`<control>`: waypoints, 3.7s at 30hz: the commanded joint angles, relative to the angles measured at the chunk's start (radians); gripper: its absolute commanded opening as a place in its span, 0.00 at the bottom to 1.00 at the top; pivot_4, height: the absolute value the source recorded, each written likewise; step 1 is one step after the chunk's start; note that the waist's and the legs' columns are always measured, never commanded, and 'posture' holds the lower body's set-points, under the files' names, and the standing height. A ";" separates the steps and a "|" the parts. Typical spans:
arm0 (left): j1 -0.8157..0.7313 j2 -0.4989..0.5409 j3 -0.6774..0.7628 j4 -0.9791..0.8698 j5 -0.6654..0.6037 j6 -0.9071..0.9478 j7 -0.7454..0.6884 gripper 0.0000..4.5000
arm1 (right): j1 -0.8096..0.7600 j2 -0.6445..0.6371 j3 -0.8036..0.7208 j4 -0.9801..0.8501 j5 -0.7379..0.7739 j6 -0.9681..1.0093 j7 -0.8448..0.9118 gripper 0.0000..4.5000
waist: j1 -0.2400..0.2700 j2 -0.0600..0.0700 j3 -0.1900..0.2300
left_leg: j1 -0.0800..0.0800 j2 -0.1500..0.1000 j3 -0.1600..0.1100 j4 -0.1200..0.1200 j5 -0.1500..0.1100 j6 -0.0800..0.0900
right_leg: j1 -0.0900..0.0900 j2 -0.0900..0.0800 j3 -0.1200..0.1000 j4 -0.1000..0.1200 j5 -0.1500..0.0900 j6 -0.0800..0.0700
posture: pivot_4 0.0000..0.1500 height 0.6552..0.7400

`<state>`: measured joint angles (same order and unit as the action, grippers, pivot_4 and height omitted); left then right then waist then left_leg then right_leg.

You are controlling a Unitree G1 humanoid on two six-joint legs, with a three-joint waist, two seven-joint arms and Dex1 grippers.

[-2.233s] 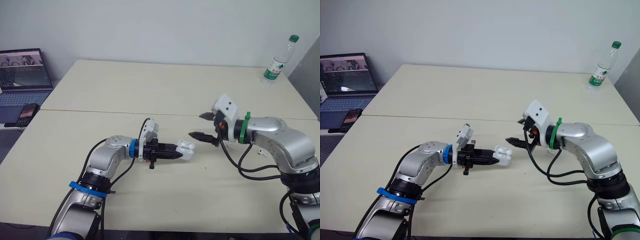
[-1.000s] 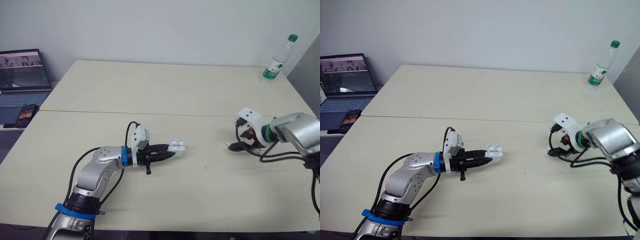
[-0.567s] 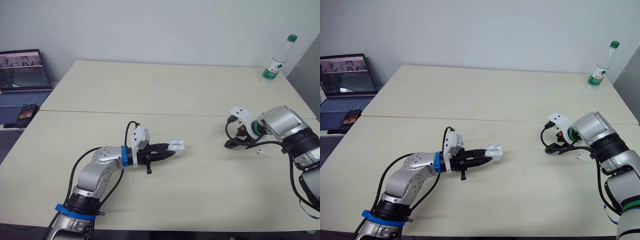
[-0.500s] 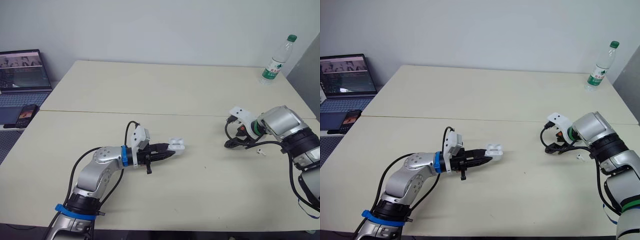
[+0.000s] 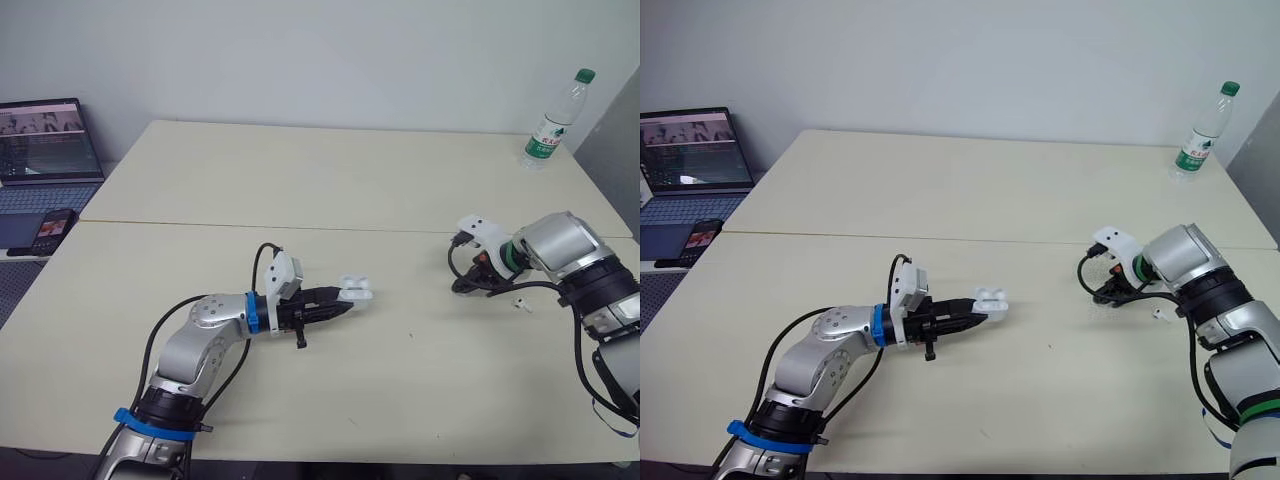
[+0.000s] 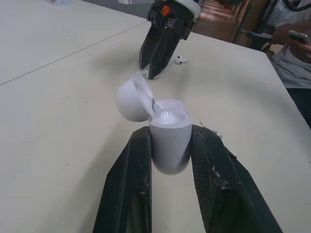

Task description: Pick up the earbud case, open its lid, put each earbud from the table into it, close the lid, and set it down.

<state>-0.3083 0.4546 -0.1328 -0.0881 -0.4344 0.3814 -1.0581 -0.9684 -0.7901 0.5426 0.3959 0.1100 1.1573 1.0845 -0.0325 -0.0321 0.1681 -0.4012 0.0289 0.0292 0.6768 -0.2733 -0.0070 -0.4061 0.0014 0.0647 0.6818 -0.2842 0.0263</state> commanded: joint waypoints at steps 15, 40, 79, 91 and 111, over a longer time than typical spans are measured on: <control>-0.016 -0.021 0.013 -0.022 -0.021 -0.006 0.015 0.17 | -0.009 0.040 -0.204 -0.229 0.105 0.058 -0.032 0.10 | -0.001 0.002 0.001 | 0.000 0.000 0.000 0.000 0.000 0.000 | 0.000 0.000 0.000 0.000 0.000 0.000 | 1.00 1.00; -0.128 -0.394 0.102 0.003 0.025 -0.100 0.517 0.17 | 0.287 0.938 -0.784 -0.849 0.372 -0.218 -0.787 0.10 | 0.000 0.002 0.001 | -0.004 -0.002 -0.004 0.000 0.000 0.000 | -0.002 -0.003 -0.004 0.000 0.001 0.000 | 1.00 1.00; -0.126 -0.333 0.120 -0.040 -0.102 -0.023 0.442 0.17 | 0.547 0.739 -0.483 -0.696 0.302 -0.632 -0.740 0.10 | 0.000 0.002 0.001 | -0.003 -0.002 -0.003 0.000 0.000 0.000 | -0.001 -0.001 -0.003 -0.001 0.000 0.001 | 1.00 1.00; -0.117 -0.340 0.119 -0.050 -0.114 -0.008 0.427 0.17 | 0.545 0.726 -0.445 -0.671 0.247 -0.635 -0.762 0.10 | 0.000 0.002 0.001 | -0.003 -0.002 -0.003 0.000 0.000 0.000 | -0.001 -0.001 -0.003 -0.001 0.000 0.001 | 1.00 1.00; -0.102 -0.329 0.091 -0.055 -0.098 -0.021 0.405 0.17 | 0.538 0.691 -0.407 -0.680 0.191 -0.594 -0.796 0.10 | 0.000 0.002 0.001 | -0.003 -0.002 -0.003 0.000 0.000 0.000 | -0.001 -0.001 -0.003 -0.001 0.000 0.001 | 1.00 1.00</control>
<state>-0.3910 0.1332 -0.0323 -0.0669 -0.5068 0.3952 -0.6154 -0.4316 -0.0943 0.1335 -0.2986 0.3237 0.5395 0.3043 -0.0322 -0.0299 0.1690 -0.4045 0.0273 0.0260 0.6764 -0.2732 -0.0075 -0.4074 0.0004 0.0619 0.6812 -0.2838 0.0269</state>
